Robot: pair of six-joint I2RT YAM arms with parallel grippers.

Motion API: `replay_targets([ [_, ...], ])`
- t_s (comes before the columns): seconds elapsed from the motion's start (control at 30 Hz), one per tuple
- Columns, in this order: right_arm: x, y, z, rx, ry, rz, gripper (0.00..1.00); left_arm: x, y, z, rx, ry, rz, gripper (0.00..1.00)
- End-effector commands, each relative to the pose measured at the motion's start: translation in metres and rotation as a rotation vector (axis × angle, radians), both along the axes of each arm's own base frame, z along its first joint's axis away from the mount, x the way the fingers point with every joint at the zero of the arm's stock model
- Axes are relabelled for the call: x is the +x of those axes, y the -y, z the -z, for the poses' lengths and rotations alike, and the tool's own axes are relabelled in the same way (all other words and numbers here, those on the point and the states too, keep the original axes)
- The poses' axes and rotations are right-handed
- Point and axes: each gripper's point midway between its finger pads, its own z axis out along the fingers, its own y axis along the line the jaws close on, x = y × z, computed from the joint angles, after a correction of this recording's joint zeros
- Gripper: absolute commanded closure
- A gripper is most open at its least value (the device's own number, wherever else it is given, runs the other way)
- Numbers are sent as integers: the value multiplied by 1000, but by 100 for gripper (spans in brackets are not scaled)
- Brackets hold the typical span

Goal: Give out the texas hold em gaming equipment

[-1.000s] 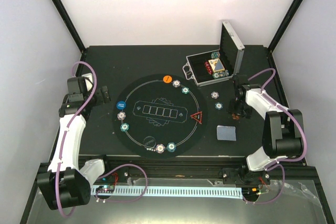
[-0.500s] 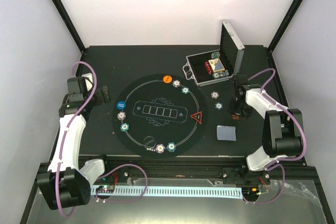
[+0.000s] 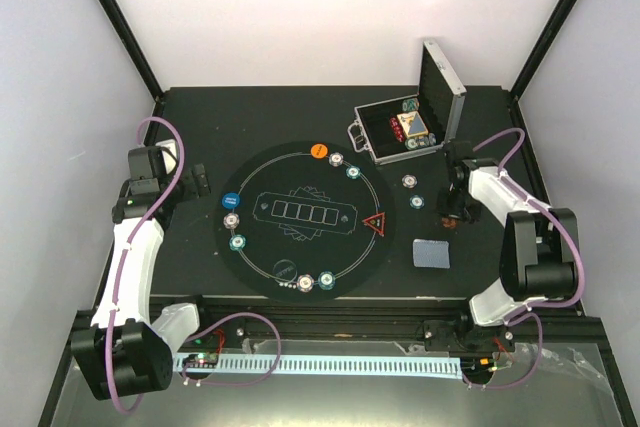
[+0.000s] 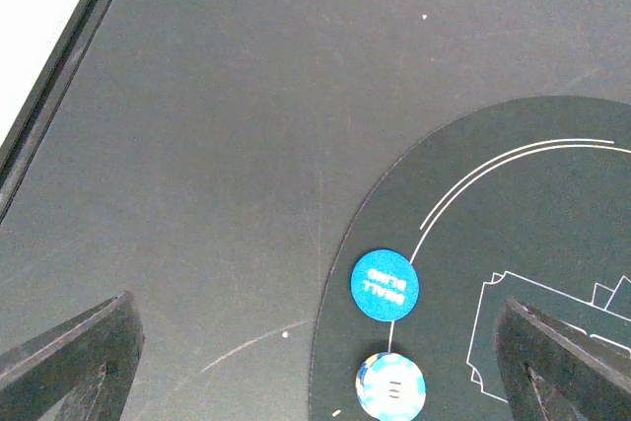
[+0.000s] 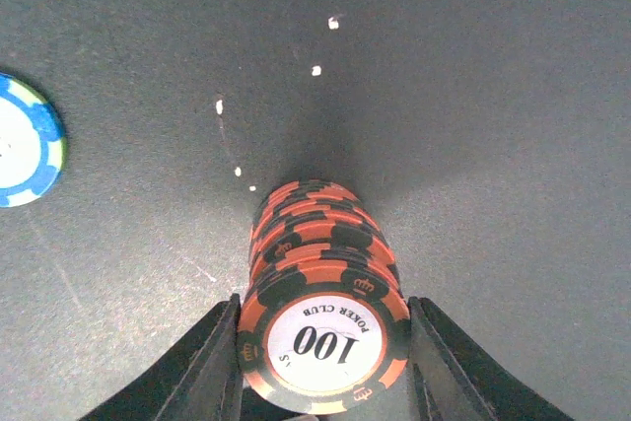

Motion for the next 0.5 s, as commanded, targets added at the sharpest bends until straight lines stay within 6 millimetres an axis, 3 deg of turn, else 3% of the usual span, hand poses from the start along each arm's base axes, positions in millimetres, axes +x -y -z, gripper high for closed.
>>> replay_targets([
  [0.0,9,3,-31,-13,56,-21,65,3,3,-11,11,23,19,1],
  [0.17,6,-4,-41,-2,56,-67,67,3,3,-10,10,22,21,1],
  [0.23,4,-18,-43,6,59,-112,67,3,3,-10,8,20,22,1],
  [0.33,-4,-56,-44,32,59,-211,67,4,4,-9,7,18,23,1],
  [0.47,-27,-126,-38,78,51,-383,66,4,3,-8,7,13,22,1],
])
